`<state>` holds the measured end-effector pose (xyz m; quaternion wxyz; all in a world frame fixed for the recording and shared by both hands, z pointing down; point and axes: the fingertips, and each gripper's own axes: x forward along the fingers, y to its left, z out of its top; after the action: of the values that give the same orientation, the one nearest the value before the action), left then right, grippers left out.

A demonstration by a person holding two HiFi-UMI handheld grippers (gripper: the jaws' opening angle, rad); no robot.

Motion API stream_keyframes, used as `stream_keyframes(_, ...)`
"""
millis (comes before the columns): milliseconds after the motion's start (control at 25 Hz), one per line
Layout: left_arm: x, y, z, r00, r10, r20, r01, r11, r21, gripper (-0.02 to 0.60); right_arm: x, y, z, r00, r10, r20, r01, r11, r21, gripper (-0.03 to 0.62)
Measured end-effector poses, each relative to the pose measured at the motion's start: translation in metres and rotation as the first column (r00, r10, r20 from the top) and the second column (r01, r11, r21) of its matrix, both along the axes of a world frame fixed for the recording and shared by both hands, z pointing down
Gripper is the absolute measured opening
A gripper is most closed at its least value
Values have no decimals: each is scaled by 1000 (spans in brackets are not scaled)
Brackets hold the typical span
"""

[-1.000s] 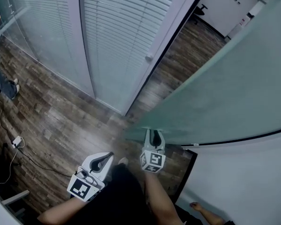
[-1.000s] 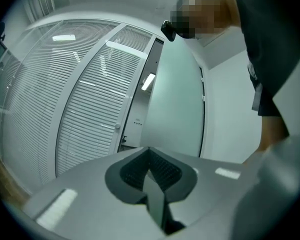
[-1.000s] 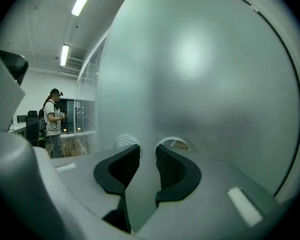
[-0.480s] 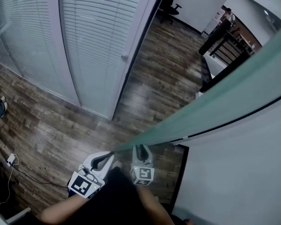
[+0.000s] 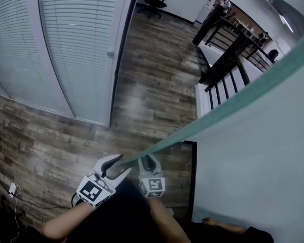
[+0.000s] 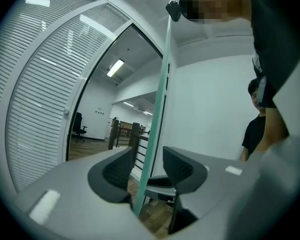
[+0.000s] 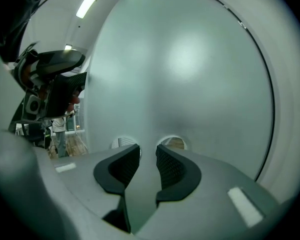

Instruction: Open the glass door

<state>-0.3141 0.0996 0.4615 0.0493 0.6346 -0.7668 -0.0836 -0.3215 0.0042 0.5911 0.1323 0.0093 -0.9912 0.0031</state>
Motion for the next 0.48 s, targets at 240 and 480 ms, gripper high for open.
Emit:
stream_keyframes(240, 18, -18, 14, 999, 18, 49, -15, 997, -75, 151, 26, 0, 7, 1000, 17, -13, -16, 1000, 6, 112)
stream_keyframes(480, 39, -24, 16, 994, 45, 102, -36, 996, -85, 57, 37, 5, 4, 998, -29, -49, 32, 998, 52, 136)
